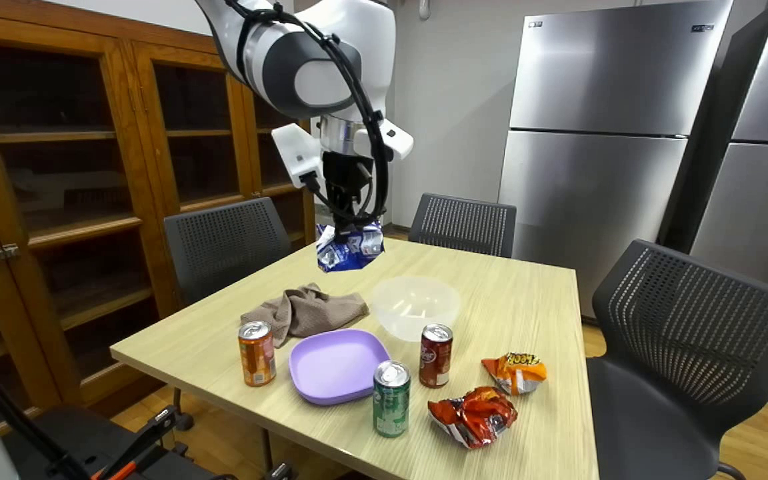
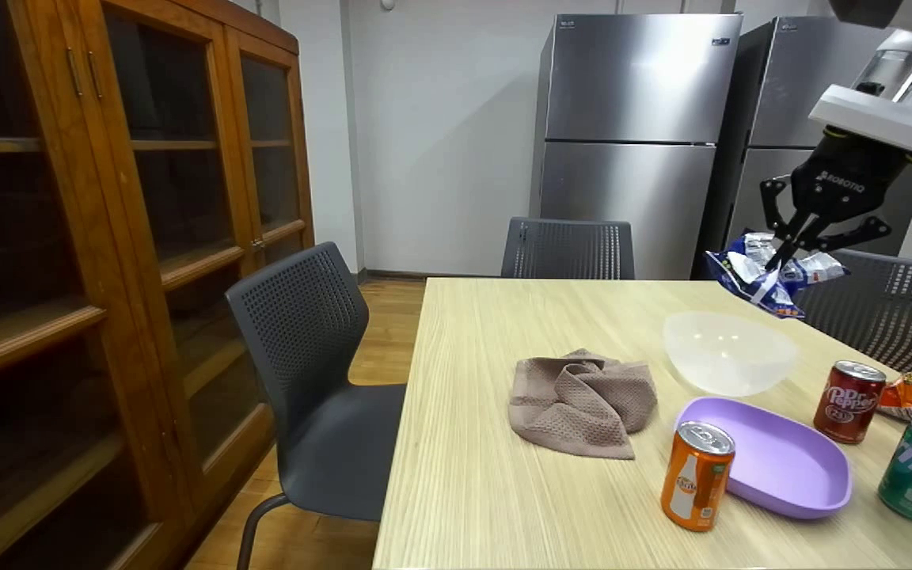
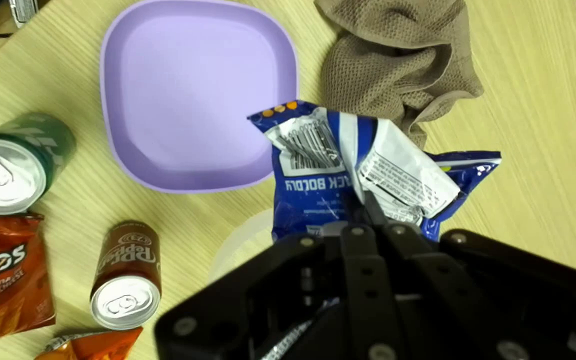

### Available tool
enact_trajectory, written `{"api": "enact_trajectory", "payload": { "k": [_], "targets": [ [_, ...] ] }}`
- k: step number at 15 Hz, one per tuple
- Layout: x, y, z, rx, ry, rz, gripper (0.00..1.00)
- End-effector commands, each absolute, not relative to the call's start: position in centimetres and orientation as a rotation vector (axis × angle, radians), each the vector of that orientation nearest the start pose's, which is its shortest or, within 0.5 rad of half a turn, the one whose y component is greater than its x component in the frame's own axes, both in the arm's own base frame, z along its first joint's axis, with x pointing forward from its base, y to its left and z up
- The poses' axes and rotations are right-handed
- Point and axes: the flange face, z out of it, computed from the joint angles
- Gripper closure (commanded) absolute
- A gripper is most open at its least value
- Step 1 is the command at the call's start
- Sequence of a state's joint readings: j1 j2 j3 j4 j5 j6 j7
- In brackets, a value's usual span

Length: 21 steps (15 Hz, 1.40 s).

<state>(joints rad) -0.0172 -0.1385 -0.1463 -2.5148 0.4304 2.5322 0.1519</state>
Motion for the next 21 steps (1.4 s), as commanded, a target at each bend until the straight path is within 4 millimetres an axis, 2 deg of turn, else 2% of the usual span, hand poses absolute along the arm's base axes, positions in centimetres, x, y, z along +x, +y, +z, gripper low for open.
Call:
{"api": "enact_trajectory", "payload": {
  "k": [1, 10, 16, 21],
  "targets": [
    [49.5, -10.4, 33.8, -2.704, 0.901, -0.169, 1.0],
    [56.3, -13.6, 31.1, -2.713, 0.989, -0.175, 1.0],
    [60.9, -14.8, 27.3, -2.731, 1.02, -0.132, 1.0],
    [63.9, -14.8, 23.8, -2.76, 1.025, -0.065, 1.0]
  ]
}}
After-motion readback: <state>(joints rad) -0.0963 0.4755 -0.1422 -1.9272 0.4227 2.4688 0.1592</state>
